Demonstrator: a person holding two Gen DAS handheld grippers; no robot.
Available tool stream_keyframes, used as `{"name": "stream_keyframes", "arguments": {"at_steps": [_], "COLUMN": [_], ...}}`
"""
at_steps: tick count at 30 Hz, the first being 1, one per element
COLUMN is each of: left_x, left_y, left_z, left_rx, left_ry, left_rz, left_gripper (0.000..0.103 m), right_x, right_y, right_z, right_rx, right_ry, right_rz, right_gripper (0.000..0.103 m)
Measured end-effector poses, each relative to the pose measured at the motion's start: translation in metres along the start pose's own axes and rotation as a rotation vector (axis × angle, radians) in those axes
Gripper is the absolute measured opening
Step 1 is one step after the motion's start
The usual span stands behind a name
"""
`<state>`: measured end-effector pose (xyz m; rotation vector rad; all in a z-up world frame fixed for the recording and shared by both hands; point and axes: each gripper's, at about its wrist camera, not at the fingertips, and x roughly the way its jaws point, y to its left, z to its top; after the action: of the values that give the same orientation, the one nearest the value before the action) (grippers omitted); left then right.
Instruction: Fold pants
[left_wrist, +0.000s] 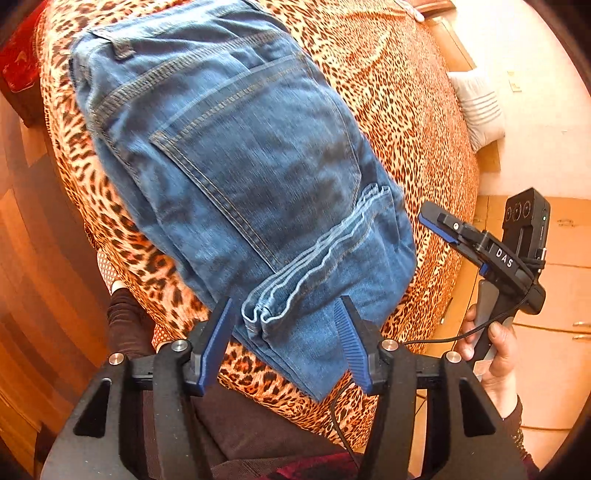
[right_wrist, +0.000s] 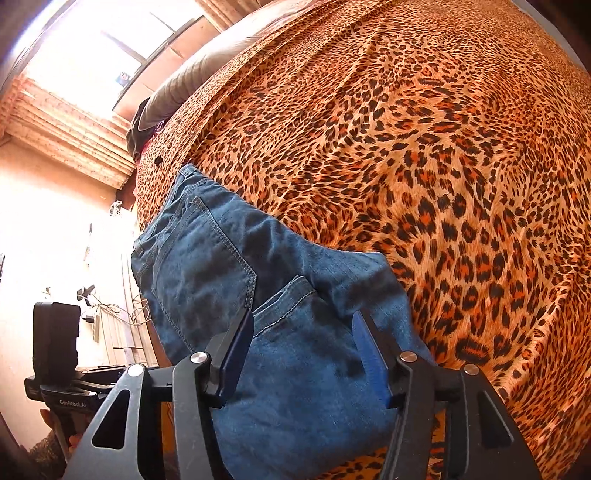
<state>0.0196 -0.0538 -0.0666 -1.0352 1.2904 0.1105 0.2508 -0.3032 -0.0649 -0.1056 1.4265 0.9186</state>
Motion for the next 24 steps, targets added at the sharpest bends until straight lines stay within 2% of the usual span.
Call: {"name": "stream_keyframes", "arguments": {"at_steps": [3, 12, 15, 19, 24], "left_x": [-0.020, -0.058, -0.060, -0.056, -0.049], "left_y": [0.031, 0.133, 0.153, 0.165, 0.166], "left_z": [0.016, 0.070, 0.084, 0.102, 0.121], "left_rx": [-0.090, -0.408, -0.500, -0.551, -0.541], "left_ry": [-0.045, -0.131, -0.156, -0.159, -0.138], "left_rz": [-0.045, -0.214, -0.267, -0.300, -0.299], "left_gripper": [0.064, 0.065, 0.073, 0.075, 0.075], "right_x": [0.007, 0.052, 0.076, 0.113, 0.157], "right_y": [0.016, 0.077, 0.102, 0.130, 0.149], "right_z": [0.013, 0.088, 0.116, 0.149, 0.178], "right_rx": [-0.007, -0.083, -0.116, -0.167, -0.206], "right_ry": [0.014, 0.085, 0.118, 0.164, 0.229], "right_rz": [0.001, 0.009, 0.020, -0.011, -0.037], "right_gripper": [0.062, 0.069, 0.070, 0.070, 0.070]}}
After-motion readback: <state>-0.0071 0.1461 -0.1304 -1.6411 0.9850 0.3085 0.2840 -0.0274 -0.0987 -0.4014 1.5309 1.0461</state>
